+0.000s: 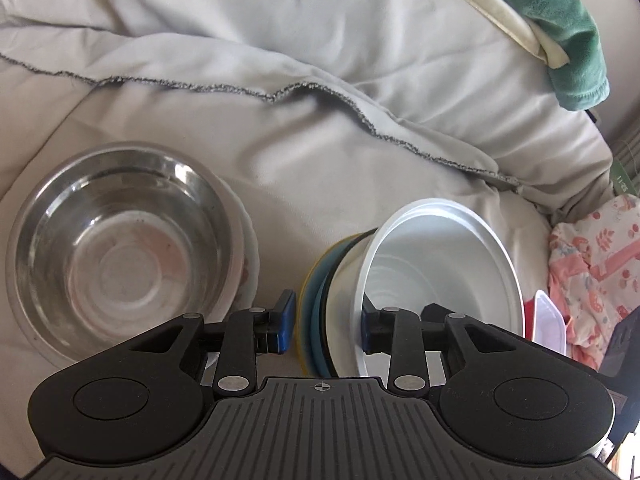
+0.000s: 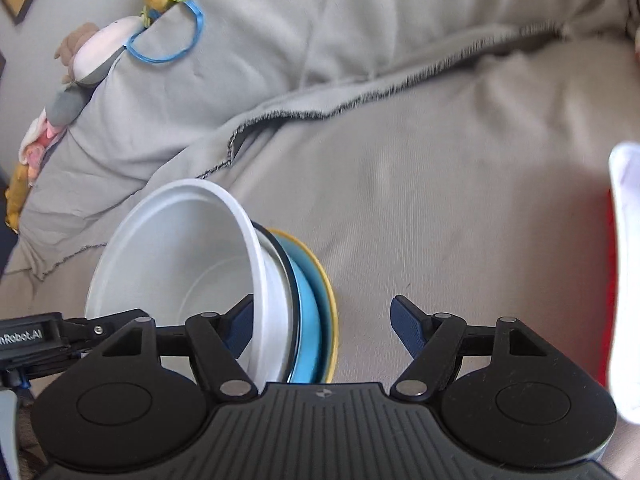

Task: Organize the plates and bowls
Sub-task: 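Grip the rim of the bowl stack with both tools from opposite sides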

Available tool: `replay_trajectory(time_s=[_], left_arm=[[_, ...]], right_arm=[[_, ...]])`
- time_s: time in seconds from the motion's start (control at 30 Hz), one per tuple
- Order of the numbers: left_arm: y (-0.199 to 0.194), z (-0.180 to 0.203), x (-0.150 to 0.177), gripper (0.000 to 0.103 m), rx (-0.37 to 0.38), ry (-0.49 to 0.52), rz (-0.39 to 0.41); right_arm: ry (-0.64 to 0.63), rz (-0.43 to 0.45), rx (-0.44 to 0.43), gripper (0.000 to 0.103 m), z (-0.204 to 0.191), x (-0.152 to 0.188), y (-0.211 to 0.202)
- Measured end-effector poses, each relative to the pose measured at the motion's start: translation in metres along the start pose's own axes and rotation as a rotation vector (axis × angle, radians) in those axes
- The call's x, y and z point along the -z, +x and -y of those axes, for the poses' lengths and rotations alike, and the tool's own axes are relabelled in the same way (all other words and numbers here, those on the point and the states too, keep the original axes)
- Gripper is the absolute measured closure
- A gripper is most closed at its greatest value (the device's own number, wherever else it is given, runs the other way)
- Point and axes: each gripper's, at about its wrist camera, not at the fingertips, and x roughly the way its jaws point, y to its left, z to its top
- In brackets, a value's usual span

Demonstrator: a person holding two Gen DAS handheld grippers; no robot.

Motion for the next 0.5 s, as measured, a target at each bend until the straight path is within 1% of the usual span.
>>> replay_trajectory(time_s=[0.1,0.17,0.23,0.27,0.3,0.37,0.4,0.5], left_arm=[[0.006,-0.003,0.004,0.063,0.007,-0.018,-0.023],[0.012,-0.006,0.006,0.061,0.018,-0.042,-0.045],[0.017,-0.009,0.008,0.063,0.033,-0.06,-0.066],[0.019,-0.01,0.008,0.065,0.042,-0.065,-0.078],[0.022,-0.01,0.009,0.066,0.054,-0.072,-0.092],[0.024,-0.012,0.011,0.065,0.067,-0.081,-0.106],[0.024,-0.013,0.011,0.065,0.072,-0.085,-0.11],[0.023,-0.018,0.012,0.065,0.097,-0.112,-0.107]], right_arm=[[0.037,-0.064,-0.062,0.03,0.004,0.002,0.009],[0.042,-0.088,-0.08,0.03,0.003,0.005,0.013],[0.026,-0.099,-0.083,0.031,0.0,0.008,0.015],[0.019,-0.103,-0.085,0.033,-0.002,0.009,0.015],[0.014,-0.108,-0.09,0.035,-0.004,0.009,0.016],[0.014,-0.125,-0.108,0.045,-0.006,0.01,0.018],[0.018,-0.138,-0.122,0.045,-0.006,0.011,0.019],[0.015,-0.138,-0.119,0.045,-0.008,0.011,0.019]])
